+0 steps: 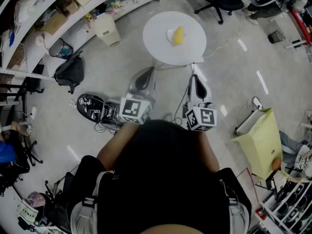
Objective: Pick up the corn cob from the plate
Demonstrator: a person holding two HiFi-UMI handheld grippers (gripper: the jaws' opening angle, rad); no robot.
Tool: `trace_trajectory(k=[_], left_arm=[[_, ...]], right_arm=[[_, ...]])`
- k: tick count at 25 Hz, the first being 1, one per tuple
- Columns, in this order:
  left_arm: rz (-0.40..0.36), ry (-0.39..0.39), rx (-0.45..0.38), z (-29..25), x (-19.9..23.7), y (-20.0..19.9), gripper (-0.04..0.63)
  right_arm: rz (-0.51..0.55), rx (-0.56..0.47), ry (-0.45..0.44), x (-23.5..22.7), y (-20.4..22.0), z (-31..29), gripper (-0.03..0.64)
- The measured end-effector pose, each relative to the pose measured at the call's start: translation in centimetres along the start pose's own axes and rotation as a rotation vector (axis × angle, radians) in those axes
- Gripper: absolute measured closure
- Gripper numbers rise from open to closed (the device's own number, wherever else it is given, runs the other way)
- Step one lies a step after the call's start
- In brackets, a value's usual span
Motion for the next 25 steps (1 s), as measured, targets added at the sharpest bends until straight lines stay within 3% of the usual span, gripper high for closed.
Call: trace_trajectory(k=[25], left_arm=[[-0.003, 0.018, 0.024, -1.0, 2.8, -0.1, 0.598]], right_arm=[[-0.002, -0.02, 0.019, 1.3, 0.2, -2.6, 0.611]])
Point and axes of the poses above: the fingertips, and each gripper's own axes: z backward along the fingers, x to its left, y out of its underside, the point moved 5 cm from there along z, backward along the fingers, and after that the axes turned 13 degrees about -y, right-handed, at the moved point
